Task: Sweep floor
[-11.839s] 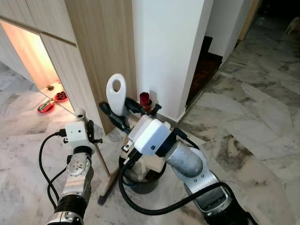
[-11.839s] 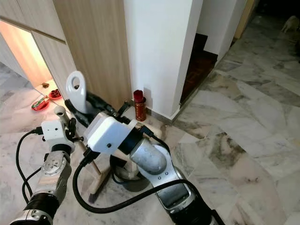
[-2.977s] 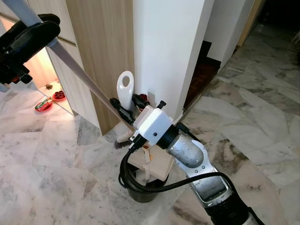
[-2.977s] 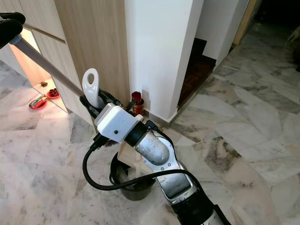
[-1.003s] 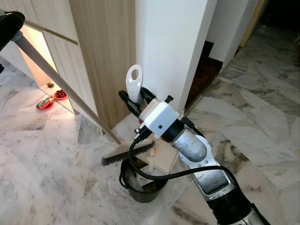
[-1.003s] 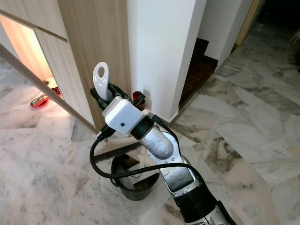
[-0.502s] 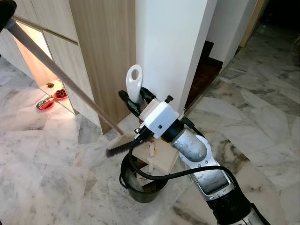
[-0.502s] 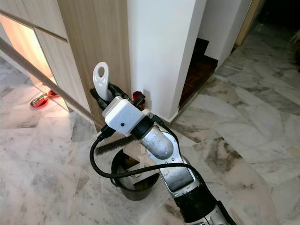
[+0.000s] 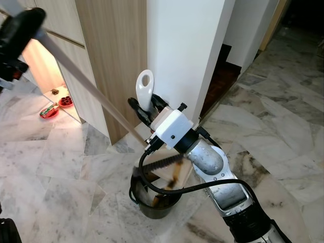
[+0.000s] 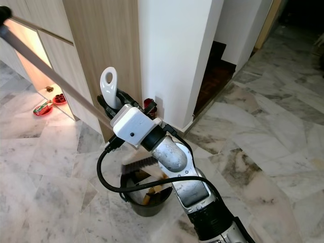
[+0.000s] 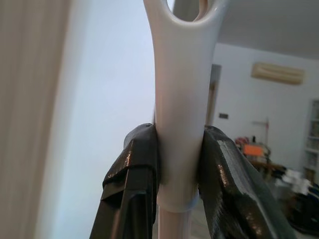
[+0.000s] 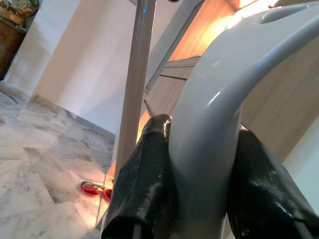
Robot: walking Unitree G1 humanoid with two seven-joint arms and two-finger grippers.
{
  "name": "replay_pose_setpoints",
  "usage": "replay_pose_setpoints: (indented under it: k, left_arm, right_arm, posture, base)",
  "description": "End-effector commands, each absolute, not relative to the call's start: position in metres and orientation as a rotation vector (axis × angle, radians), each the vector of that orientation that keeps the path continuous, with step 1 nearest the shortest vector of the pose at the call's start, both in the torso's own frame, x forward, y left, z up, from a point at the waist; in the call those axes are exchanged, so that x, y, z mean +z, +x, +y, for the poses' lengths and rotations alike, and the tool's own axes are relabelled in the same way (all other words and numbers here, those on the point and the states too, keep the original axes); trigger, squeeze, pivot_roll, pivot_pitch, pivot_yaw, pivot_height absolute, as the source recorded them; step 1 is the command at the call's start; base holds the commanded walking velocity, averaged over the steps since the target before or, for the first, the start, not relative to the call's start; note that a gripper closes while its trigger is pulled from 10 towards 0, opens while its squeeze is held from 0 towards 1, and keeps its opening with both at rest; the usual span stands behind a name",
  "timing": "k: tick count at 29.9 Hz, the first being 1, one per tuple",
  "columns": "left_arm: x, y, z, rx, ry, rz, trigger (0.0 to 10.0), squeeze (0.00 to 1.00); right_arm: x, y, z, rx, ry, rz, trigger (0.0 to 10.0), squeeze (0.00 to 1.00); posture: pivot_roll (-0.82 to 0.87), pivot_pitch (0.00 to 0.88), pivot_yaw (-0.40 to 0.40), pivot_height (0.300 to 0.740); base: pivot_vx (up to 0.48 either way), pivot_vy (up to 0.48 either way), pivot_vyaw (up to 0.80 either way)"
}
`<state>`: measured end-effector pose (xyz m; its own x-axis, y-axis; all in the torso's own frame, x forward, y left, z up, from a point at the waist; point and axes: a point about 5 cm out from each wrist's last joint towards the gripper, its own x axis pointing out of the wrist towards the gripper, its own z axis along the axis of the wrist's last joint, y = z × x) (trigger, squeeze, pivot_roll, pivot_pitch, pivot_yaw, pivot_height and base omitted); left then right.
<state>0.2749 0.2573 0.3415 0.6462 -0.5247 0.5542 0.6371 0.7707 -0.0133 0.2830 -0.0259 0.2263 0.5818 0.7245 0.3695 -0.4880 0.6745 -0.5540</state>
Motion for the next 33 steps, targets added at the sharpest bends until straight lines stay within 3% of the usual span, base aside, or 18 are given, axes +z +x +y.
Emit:
replay_pose_setpoints:
  k: [1, 8, 15, 20, 29, 33]
  left_arm:
    - [0.346, 0.267, 0.249, -0.729, -0.143, -0.550, 10.0, 0.00]
    - [0.350, 0.265, 0.265, -0.622, -0.077, -0.580, 10.0, 0.00]
    - [0.378, 0.252, 0.313, -0.310, 0.074, -0.672, 10.0, 0.00]
    - [0.375, 0.252, 0.326, -0.199, 0.137, -0.650, 10.0, 0.00]
    - [0.294, 0.282, 0.329, -0.107, 0.236, -0.360, 10.0, 0.00]
    - [0.253, 0.291, 0.317, -0.135, 0.159, -0.271, 10.0, 0.00]
  right_arm:
    - [0.243, 0.280, -0.024, 0.727, -0.442, -0.697, 10.0, 0.00]
    - [0.243, 0.281, -0.026, 0.716, -0.444, -0.699, 10.0, 0.00]
    - [0.245, 0.282, -0.026, 0.702, -0.442, -0.709, 10.0, 0.00]
    - [0.249, 0.283, -0.028, 0.674, -0.426, -0.732, 10.0, 0.00]
    - [0.275, 0.267, -0.026, 0.658, -0.322, -0.904, 10.0, 0.00]
    - [0.276, 0.263, -0.024, 0.653, -0.427, -0.961, 10.0, 0.00]
  posture:
    - [0.10, 0.024, -0.018, 0.740]
    - [0.10, 0.023, -0.017, 0.740]
    - [0.11, 0.023, -0.022, 0.740]
    - [0.12, 0.022, -0.026, 0.740]
    - [0.11, 0.020, -0.025, 0.740]
    - [0.10, 0.021, -0.024, 0.740]
  base:
    - [0.000, 0.000, 0.00]
    - [0.000, 0.000, 0.00]
    - [0.000, 0.000, 0.00]
    - [0.000, 0.000, 0.00]
    - [0.000, 0.000, 0.00]
    - [0.000, 0.000, 0.00]
